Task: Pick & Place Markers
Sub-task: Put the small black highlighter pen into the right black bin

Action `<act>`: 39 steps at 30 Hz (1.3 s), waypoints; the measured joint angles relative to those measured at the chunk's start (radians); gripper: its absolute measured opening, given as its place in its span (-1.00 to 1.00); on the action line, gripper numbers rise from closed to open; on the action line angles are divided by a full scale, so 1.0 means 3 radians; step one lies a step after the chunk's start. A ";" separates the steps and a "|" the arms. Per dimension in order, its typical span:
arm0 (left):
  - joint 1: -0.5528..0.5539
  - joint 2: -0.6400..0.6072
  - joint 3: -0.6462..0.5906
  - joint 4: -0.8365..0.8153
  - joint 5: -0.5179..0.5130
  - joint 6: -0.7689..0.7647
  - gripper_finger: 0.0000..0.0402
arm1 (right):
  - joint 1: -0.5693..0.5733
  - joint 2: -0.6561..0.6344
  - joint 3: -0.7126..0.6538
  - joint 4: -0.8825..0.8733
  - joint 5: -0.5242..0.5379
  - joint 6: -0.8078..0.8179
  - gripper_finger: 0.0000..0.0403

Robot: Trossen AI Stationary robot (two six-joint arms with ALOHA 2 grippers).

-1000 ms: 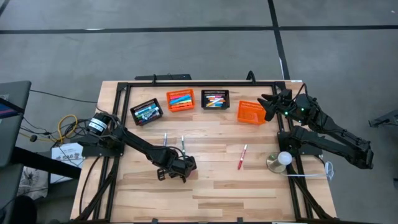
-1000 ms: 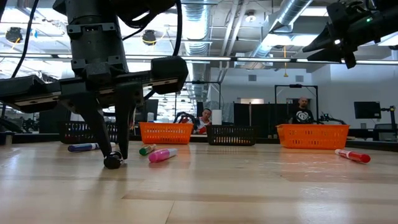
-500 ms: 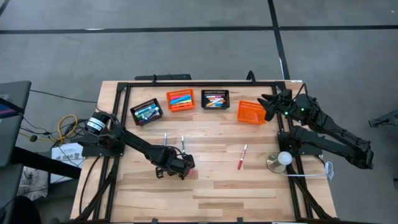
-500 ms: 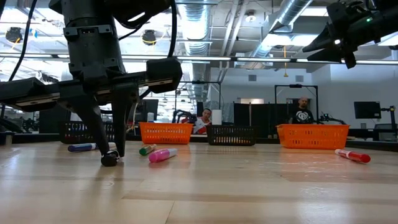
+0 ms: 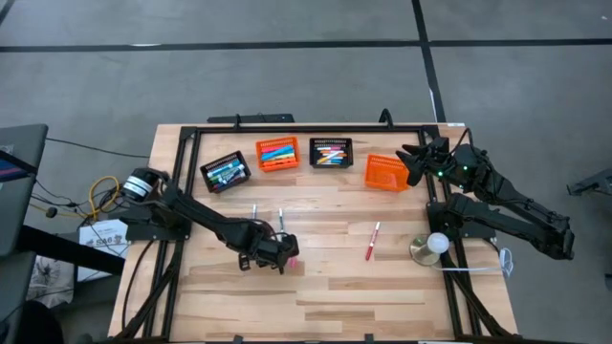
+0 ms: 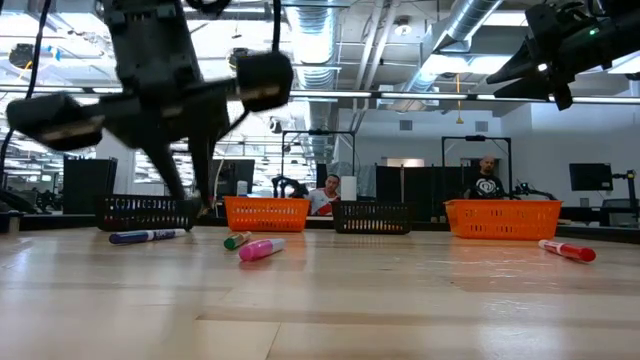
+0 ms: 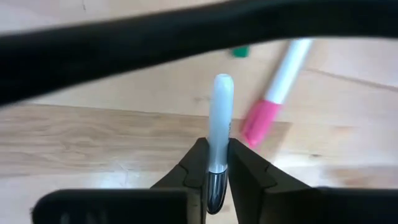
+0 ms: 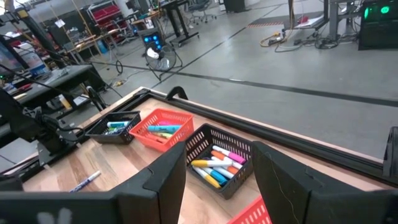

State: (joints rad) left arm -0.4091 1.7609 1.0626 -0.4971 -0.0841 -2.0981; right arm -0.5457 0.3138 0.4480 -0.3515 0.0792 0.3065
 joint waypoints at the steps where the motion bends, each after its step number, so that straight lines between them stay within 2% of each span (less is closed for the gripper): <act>1: 0.0000 -0.0043 0.0000 -0.0015 -0.0053 0.0002 -0.80 | 0.0000 0.0000 0.0000 -0.0001 0.0000 0.0000 -0.15; 6: -0.0001 -0.0261 0.0006 -0.0005 -0.0288 0.0124 -0.78 | 0.0000 0.0001 0.0000 -0.0001 0.0001 0.0000 -0.14; 9: -0.0001 -0.0363 0.0006 0.0037 -0.0572 0.0288 -0.77 | 0.0000 0.0000 0.0000 -0.0001 0.0000 0.0000 -0.14; 13: 0.0036 -0.0424 0.0008 0.0263 -0.1004 0.0653 -0.80 | 0.0000 0.0001 0.0000 -0.0002 0.0000 0.0000 -0.15; 16: 0.0138 -0.0434 0.0008 0.0532 -0.1130 0.1029 -0.79 | 0.0000 0.0001 0.0000 -0.0001 0.0001 0.0000 -0.15; 19: 0.0260 -0.0424 0.0008 0.0943 -0.1156 0.1657 -0.77 | 0.0000 0.0001 0.0000 -0.0002 0.0000 0.0000 -0.14; 24: 0.0459 -0.0415 0.0014 0.1703 -0.1155 0.2993 -0.79 | 0.0000 0.0001 0.0000 -0.0007 0.0000 -0.0001 -0.14; 27: 0.0580 -0.0415 0.0013 0.2041 -0.1089 0.3480 -0.78 | 0.0000 0.0001 0.0000 -0.0009 0.0000 -0.0001 -0.15; 34: 0.0901 -0.0413 0.0013 0.2162 -0.0791 0.3659 -0.77 | 0.0000 0.0001 0.0000 -0.0011 0.0000 -0.0001 -0.14; 39: 0.1237 -0.0380 0.0010 0.2156 -0.0748 0.3786 -0.73 | 0.0000 0.0001 0.0000 -0.0011 0.0001 -0.0001 -0.14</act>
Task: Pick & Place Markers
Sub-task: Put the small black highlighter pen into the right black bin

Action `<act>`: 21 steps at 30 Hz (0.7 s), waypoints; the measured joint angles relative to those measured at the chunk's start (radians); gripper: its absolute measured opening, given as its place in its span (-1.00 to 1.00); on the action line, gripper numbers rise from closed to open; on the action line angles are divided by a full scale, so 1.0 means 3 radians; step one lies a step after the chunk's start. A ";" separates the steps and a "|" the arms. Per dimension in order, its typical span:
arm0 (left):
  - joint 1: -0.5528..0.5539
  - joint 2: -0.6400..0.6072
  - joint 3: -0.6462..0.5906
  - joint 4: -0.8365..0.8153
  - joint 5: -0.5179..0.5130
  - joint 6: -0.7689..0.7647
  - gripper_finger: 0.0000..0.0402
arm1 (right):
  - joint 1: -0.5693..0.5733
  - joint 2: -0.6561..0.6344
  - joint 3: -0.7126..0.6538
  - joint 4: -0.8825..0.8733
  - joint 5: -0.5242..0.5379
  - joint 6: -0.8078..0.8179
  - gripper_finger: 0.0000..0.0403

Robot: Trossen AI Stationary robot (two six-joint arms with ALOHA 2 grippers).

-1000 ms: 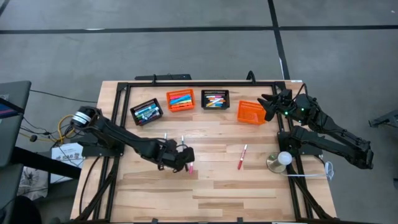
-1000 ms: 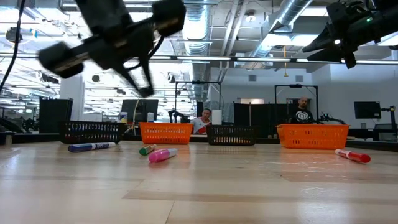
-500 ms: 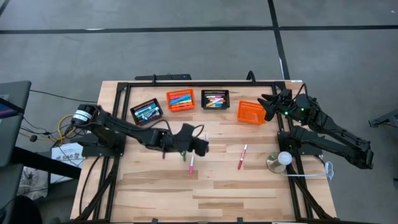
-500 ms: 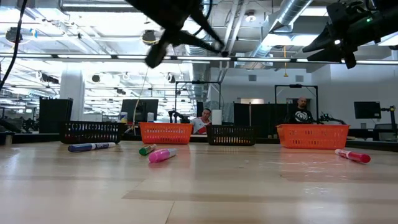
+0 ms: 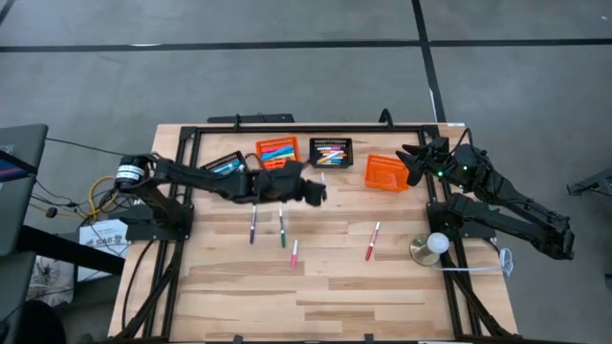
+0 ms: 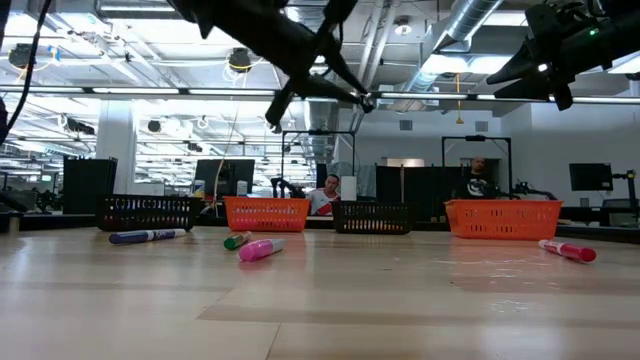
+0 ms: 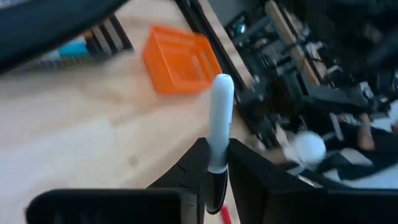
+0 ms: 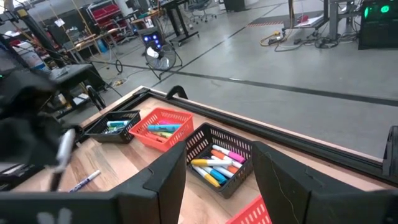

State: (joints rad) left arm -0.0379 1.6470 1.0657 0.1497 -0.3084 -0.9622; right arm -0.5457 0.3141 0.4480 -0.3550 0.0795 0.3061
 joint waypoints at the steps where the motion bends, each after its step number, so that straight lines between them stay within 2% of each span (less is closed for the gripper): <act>1: 0.0066 0.0005 0.0002 0.0016 0.0014 0.0052 -0.72 | 0.0000 -0.0001 0.0000 0.0000 0.0000 0.0000 -0.14; 7: 0.0479 0.0019 0.0004 0.0136 0.0293 0.0445 -0.71 | 0.0000 0.0000 -0.0001 0.0063 -0.0001 0.0018 -0.15; 13: 0.0836 0.0018 0.0004 0.0350 0.0692 0.0772 -0.71 | 0.0000 -0.0001 -0.0001 0.0473 -0.0001 0.0154 -0.14; 21: 0.1039 0.0018 0.0004 0.0458 0.1107 0.0926 -0.71 | 0.0008 0.0005 -0.0001 0.0641 -0.0091 0.0431 -0.16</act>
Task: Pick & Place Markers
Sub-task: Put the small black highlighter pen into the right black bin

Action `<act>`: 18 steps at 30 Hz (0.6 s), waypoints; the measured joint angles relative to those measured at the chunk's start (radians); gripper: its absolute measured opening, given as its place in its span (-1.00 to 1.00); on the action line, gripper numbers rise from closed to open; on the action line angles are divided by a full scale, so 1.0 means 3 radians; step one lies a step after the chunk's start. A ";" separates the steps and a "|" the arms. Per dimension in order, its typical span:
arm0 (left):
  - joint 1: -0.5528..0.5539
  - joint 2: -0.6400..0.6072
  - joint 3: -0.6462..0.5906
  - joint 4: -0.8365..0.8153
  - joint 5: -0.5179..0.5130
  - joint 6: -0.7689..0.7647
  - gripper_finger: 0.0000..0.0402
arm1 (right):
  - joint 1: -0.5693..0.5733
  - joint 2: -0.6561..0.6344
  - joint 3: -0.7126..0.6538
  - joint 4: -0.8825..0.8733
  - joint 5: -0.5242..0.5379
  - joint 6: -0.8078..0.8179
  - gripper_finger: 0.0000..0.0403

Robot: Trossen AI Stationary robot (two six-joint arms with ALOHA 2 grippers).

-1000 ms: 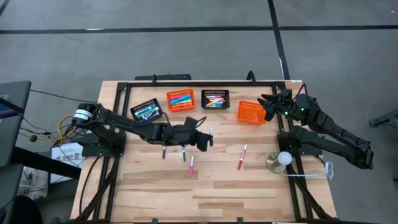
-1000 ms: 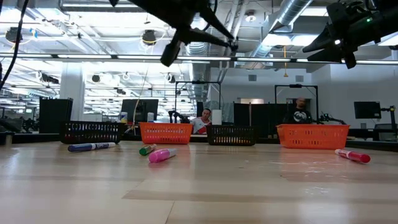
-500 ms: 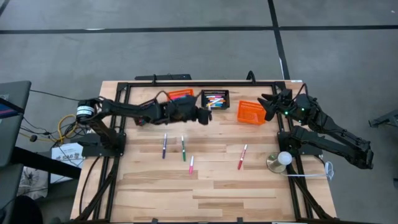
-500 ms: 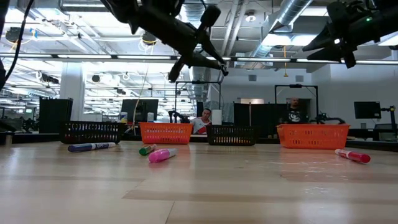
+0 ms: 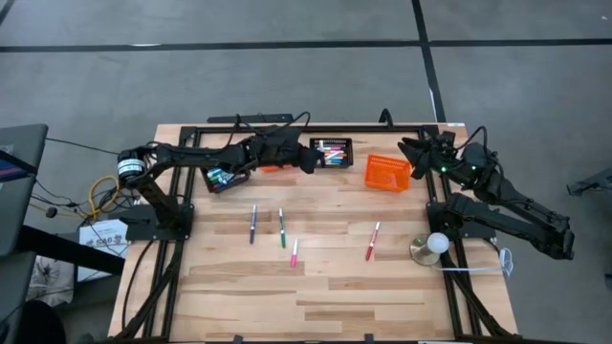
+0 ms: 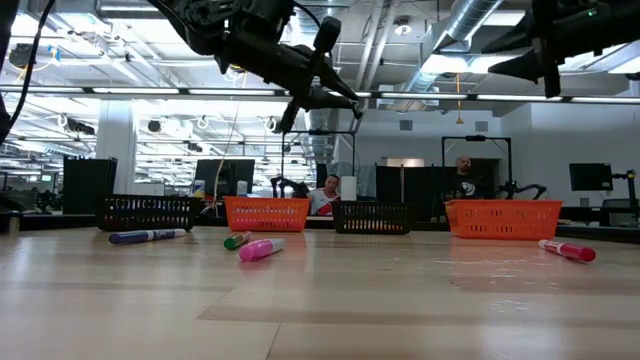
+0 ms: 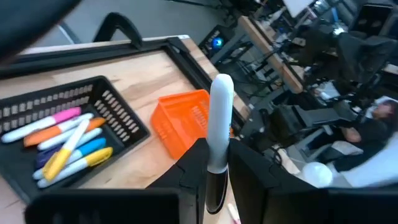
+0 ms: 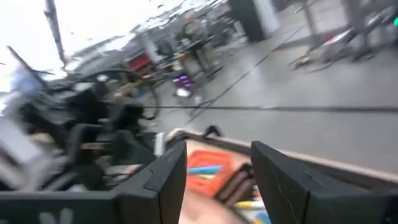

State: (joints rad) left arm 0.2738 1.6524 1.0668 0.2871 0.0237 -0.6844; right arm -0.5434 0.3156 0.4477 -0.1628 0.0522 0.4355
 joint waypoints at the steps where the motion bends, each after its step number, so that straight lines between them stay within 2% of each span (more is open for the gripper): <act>1: 0.0008 0.0000 0.0000 0.0014 0.0044 0.0001 -0.71 | 0.0000 0.0023 0.0000 0.0029 -0.0080 0.0091 -0.17; 5: 0.0009 0.0000 0.0000 0.0061 0.0174 0.0077 -0.72 | 0.0001 0.0322 0.0000 0.0403 -0.0687 0.0307 -0.19; 8: -0.0013 0.0000 0.0000 0.0084 0.0279 0.0121 -0.72 | 0.0011 0.0775 0.0001 0.0927 -0.0998 0.0410 -0.18; 12: -0.0030 0.0000 0.0000 0.0105 0.0431 0.0174 -0.71 | 0.0050 0.1408 0.0005 0.1480 -0.1163 0.0423 -0.07; 18: -0.0027 0.0000 0.0000 0.0116 0.0600 0.0174 -0.71 | 0.0039 0.2179 0.0232 0.1548 -0.1447 0.0473 0.26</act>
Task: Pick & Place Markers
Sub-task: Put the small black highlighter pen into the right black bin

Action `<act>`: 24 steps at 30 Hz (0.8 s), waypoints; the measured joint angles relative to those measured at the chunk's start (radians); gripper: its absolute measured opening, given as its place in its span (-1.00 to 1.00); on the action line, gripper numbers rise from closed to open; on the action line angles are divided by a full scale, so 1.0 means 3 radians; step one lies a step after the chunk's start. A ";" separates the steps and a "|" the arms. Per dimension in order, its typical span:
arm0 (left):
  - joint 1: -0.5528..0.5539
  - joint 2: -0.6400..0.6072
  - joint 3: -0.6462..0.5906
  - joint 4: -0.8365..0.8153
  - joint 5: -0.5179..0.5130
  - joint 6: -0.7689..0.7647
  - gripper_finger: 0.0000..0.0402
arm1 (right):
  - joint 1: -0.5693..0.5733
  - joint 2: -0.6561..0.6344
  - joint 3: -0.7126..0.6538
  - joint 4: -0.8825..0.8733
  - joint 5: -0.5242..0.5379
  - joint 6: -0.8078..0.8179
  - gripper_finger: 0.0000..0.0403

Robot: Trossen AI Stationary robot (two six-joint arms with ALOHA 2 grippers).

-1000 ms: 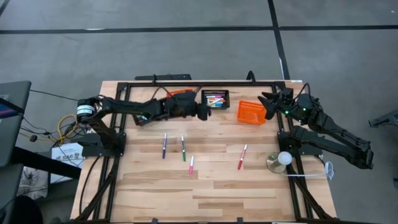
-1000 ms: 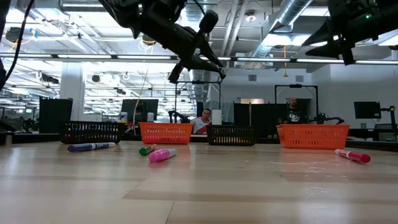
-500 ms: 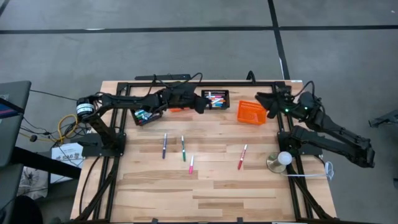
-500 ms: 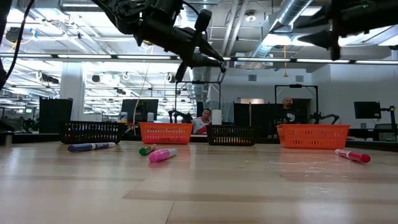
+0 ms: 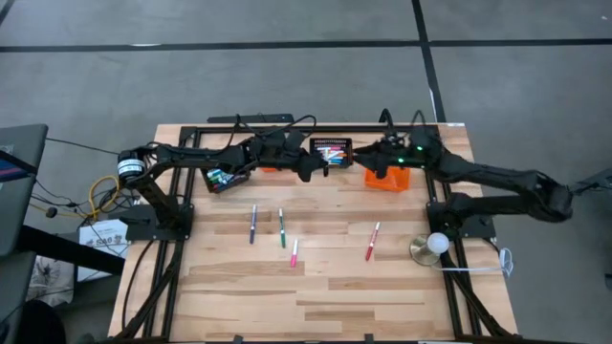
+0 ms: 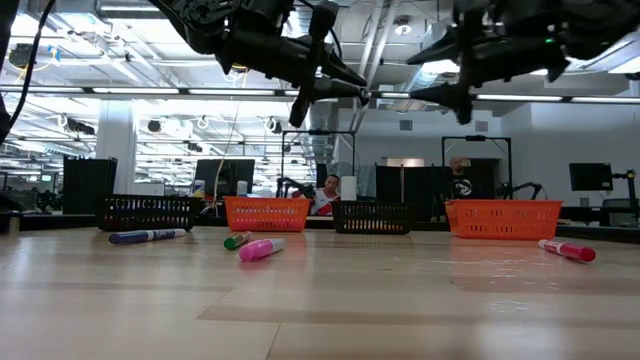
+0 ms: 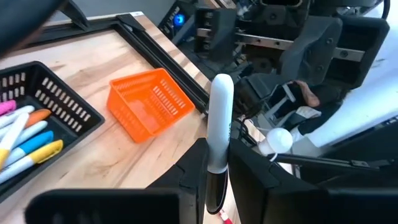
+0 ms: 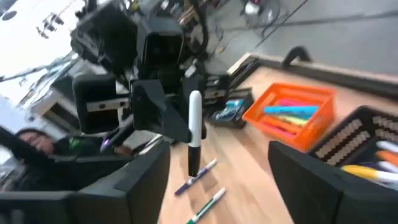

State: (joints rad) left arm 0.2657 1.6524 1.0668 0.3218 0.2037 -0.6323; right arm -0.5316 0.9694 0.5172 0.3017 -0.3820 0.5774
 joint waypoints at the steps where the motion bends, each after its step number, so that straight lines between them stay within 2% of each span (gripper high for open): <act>1: 0.0000 0.0000 0.0000 0.0001 0.0022 0.0000 -0.71 | 0.0000 0.0103 0.0057 0.0010 -0.0063 0.0000 0.31; 9: 0.0019 0.0000 0.0000 0.0008 0.0036 -0.0017 -0.71 | -0.0044 0.0781 0.0541 0.0159 -0.0246 -0.0288 0.54; 17: 0.0019 -0.0003 0.0000 0.0038 0.0035 -0.0076 -0.72 | -0.0118 0.1240 0.0829 0.0145 -0.0712 -0.0295 0.57; 24: 0.0019 -0.0003 0.0000 0.0050 0.0024 -0.0089 -0.71 | -0.0007 0.1428 0.1018 0.0146 -0.0822 -0.0296 0.57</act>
State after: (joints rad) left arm 0.2714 1.6515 1.0668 0.3367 0.2108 -0.6590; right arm -0.5338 1.3979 0.8225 0.3454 -0.6286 0.4885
